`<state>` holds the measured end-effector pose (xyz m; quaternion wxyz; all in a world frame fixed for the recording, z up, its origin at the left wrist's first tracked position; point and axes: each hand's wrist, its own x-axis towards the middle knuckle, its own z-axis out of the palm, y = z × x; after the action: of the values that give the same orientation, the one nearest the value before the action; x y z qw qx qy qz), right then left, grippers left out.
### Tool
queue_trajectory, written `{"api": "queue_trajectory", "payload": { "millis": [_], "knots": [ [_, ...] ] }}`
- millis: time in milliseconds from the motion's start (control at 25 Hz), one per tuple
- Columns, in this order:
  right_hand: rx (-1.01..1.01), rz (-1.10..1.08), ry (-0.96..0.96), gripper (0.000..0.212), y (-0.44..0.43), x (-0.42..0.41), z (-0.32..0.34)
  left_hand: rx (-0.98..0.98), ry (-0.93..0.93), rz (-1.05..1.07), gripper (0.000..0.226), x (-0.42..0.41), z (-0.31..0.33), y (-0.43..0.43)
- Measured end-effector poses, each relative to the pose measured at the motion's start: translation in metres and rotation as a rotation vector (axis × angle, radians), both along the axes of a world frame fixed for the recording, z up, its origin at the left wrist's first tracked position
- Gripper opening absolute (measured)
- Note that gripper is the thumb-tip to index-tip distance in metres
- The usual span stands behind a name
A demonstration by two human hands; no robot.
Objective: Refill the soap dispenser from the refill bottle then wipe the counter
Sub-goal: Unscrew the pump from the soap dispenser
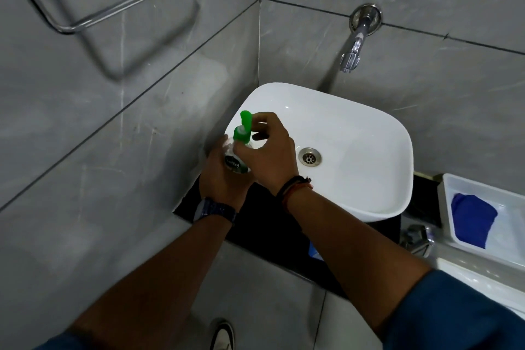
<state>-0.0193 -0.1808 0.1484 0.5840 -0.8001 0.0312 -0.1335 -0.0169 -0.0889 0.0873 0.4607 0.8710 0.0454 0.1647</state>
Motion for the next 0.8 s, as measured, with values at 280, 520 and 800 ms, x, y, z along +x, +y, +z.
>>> {"api": "queue_trajectory", "payload": {
  "millis": [280,520,800],
  "knots": [
    [0.055,-0.064,-0.022,0.033,0.015,0.003,-0.003,-0.032,0.035,-0.021,0.065,0.008,-0.001,0.012],
    [0.074,-0.085,0.004,0.040,0.025,0.003,-0.004,0.029,-0.110,-0.009,0.035,0.005,0.006,0.015],
    [0.009,-0.113,-0.028,0.019,0.023,0.002,-0.001,0.115,-0.256,-0.039,0.042,0.001,0.013,0.012]
  ]
}}
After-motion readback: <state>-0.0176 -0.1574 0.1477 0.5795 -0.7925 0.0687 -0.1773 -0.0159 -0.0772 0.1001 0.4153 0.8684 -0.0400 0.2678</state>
